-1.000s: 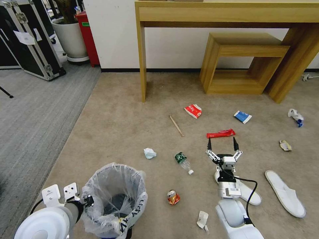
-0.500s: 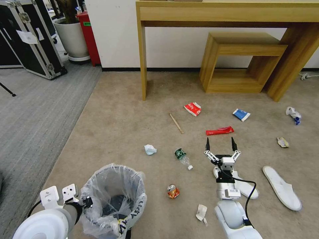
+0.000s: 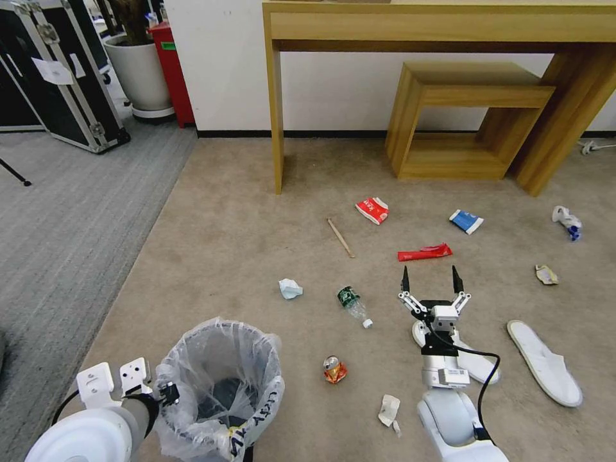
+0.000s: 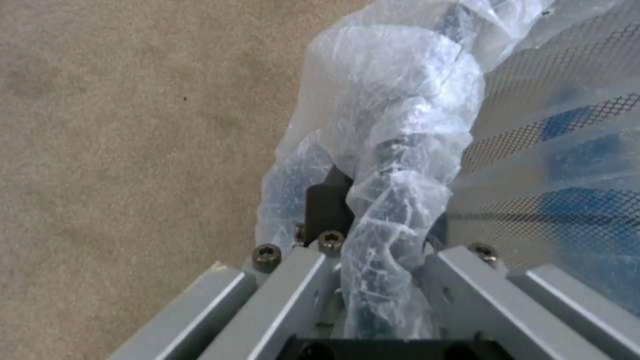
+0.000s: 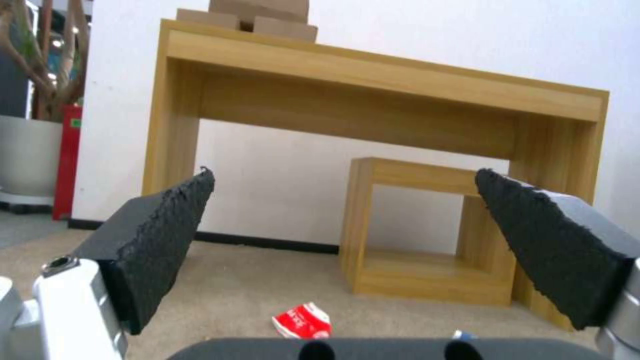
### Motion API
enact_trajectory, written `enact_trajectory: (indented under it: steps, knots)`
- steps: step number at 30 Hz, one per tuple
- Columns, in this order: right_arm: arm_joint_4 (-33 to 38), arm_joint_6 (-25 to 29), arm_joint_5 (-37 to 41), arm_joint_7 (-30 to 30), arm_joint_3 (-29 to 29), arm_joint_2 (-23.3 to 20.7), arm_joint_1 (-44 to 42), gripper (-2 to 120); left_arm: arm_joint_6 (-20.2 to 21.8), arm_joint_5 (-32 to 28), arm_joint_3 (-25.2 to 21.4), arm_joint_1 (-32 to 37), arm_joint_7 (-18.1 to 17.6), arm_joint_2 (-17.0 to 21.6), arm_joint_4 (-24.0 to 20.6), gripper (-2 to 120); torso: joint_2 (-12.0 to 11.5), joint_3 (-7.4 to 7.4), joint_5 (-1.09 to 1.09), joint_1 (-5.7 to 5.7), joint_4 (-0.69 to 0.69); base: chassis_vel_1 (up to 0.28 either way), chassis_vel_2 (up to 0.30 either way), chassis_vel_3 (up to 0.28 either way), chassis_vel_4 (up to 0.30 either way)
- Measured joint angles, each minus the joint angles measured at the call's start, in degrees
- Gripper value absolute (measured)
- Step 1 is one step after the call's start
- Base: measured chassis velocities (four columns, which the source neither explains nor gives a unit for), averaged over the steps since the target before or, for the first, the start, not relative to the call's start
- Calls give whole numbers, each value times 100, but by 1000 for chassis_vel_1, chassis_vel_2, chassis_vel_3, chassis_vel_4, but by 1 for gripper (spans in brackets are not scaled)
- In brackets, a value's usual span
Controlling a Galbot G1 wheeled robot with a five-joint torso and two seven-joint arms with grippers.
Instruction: Pick up the trash bin and place the garbage on the floor into it.
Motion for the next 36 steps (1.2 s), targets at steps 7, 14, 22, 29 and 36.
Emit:
enact_trajectory:
  steps: [7,14,22,29,36]
  knots:
    - [-12,-439,42,335,-180,-134,-140,100,2,1,33,21,-7,-4,9,0,0,0,0,0,0,0,0,0,0]
    - [-7,-1137,647,657,-563,-673,-392,100,3,13,75,31,-15,-20,24,0,0,0,0,0,0,0,0,0,0]
    - [-50,-1892,1342,864,-1030,-1571,-666,100,4,151,82,166,-4,-2,22,0,0,0,1,0,0,0,0,0,0]
    - [499,-3446,3279,1616,-1474,-2243,-1127,100,5,372,205,232,99,-36,77,0,-1,0,1,0,-1,0,0,0,0]
    - [1090,-4398,4612,2203,-1507,-2378,-1335,100,6,553,316,231,176,-45,174,0,-1,0,-1,0,0,0,0,0,0]
